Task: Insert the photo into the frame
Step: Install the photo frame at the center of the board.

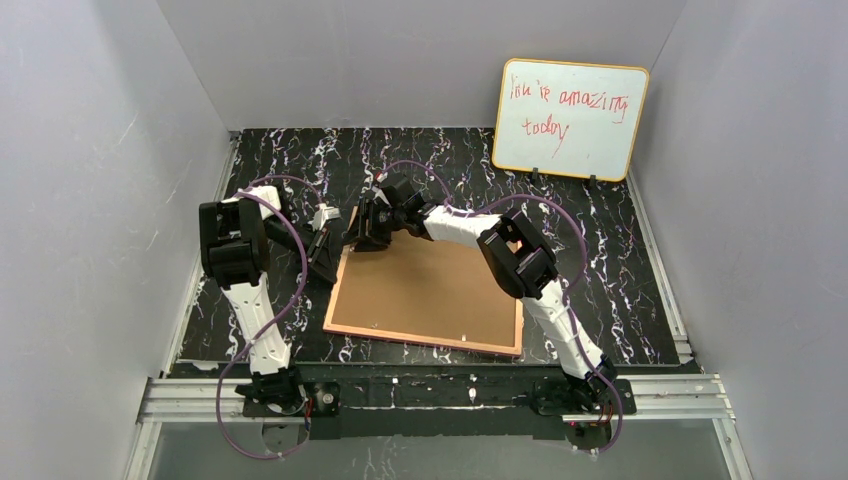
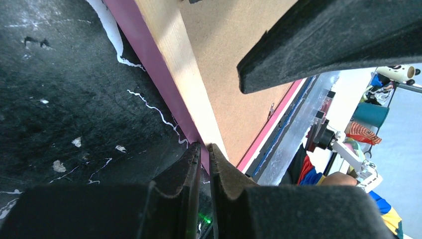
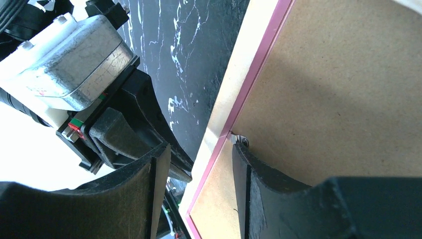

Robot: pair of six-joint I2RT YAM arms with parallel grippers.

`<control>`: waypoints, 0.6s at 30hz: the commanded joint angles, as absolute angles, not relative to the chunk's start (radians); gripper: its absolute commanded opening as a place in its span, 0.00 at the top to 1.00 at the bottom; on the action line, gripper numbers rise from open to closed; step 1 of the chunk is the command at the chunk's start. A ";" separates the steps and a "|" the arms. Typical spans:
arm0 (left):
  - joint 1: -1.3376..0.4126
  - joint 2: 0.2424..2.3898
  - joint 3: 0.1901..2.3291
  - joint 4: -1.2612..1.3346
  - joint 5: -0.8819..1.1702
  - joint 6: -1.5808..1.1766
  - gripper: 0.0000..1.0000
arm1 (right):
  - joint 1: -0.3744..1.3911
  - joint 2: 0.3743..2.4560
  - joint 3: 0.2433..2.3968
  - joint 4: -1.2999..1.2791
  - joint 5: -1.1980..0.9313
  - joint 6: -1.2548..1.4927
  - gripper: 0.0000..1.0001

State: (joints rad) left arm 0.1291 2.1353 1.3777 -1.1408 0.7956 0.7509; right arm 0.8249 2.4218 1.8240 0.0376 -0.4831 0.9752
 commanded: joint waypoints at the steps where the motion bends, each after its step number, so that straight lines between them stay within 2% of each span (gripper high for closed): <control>1: 0.118 2.107 1.359 -1.100 0.778 0.779 0.91 | 0.837 2.449 1.845 0.060 -0.451 0.980 0.42; 18: 0.118 2.110 1.393 -1.134 0.788 0.786 0.90 | 0.838 2.414 1.820 0.095 -0.431 0.964 0.42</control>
